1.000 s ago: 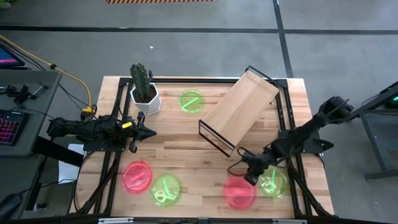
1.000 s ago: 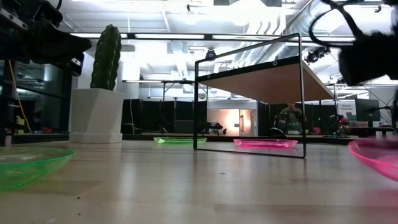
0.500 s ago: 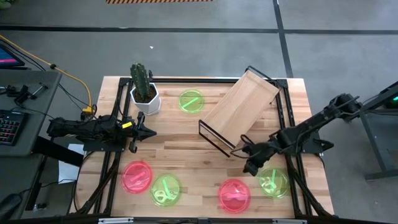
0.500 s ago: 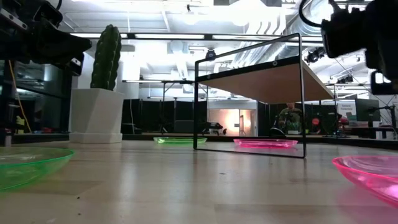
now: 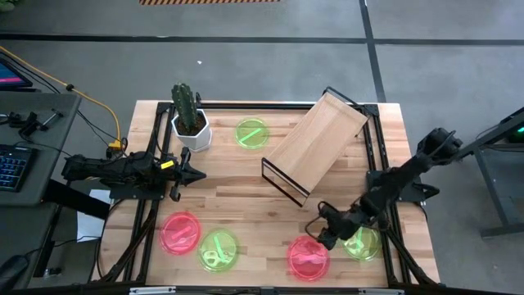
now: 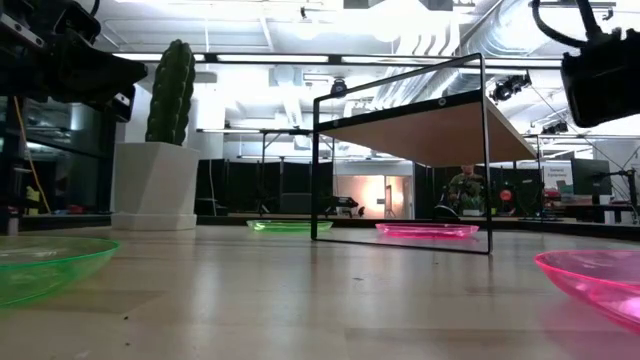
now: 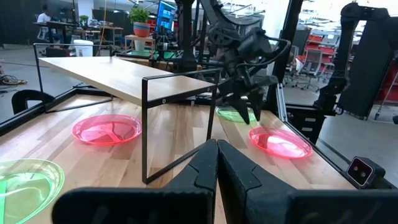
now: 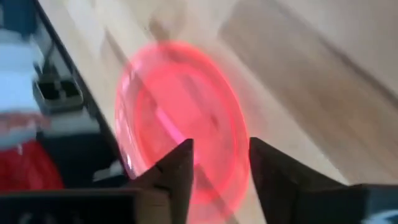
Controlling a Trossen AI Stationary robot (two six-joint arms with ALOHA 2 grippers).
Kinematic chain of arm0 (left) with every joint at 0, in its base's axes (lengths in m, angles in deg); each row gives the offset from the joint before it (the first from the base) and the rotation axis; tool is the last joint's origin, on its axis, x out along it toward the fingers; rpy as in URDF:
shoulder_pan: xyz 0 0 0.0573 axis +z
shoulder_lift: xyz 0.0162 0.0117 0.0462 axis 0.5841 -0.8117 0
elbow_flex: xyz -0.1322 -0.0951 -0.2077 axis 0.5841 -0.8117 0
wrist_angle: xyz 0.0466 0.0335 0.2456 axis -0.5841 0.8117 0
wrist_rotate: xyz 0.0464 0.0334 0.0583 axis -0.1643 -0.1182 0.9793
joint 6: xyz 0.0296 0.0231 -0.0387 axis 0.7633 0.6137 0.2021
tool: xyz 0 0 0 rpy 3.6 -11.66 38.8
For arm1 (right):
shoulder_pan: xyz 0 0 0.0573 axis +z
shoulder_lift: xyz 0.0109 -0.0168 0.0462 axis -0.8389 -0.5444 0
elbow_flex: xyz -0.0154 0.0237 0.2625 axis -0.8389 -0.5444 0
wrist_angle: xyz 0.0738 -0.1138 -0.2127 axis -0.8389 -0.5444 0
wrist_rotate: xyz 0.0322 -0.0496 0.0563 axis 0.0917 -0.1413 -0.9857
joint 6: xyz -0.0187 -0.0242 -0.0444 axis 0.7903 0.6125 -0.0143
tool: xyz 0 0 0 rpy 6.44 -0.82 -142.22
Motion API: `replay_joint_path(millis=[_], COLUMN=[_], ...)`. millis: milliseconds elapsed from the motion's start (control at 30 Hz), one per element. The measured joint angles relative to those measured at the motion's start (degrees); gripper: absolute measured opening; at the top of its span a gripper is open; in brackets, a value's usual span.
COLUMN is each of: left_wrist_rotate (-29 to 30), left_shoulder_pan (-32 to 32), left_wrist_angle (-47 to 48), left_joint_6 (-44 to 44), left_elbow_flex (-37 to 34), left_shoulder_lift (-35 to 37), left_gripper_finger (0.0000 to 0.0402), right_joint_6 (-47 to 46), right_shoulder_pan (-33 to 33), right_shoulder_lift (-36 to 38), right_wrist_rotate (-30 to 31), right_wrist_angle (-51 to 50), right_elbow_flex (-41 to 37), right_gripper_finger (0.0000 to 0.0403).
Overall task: Place and stack plates onto a shelf
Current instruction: Put the bottom right pink plate on the shelf
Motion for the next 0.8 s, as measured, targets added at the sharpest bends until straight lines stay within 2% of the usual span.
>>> replay_joint_path(millis=[100,233,433,533,667,800], left_wrist_rotate=[0.0,0.0,0.0,0.0,0.0,0.0], left_shoulder_pan=[0.01,0.0,0.01,0.0,0.0,0.0], left_wrist_angle=[0.0,0.01,0.0,0.0,0.0,0.0], left_joint_6=[0.0,0.0,0.0,0.0,0.0,0.0], left_elbow_flex=[-0.01,0.0,-0.01,-0.01,-0.01,-0.01], left_shoulder_lift=[0.0,0.0,0.0,0.0,0.0,0.0], left_gripper_finger=[0.0001,0.0001,0.0001,0.0001,0.0001,0.0001], right_joint_6=[-0.85,-0.82,5.35,8.02,8.23,9.66], right_shoulder_pan=[1.51,3.3,5.61,6.82,7.47,7.32], right_shoulder_lift=[-2.8,-6.13,-11.39,-14.1,-16.3,-16.9], right_wrist_rotate=[7.27,13.3,12.36,13.95,17.14,17.65], right_wrist_angle=[1.94,2.15,11.59,15.45,16.88,16.63], right_elbow_flex=[0.0,0.0,0.0,0.04,0.17,0.22], right_gripper_finger=[0.0173,0.0183,0.0168,0.0155,0.014,0.0125])
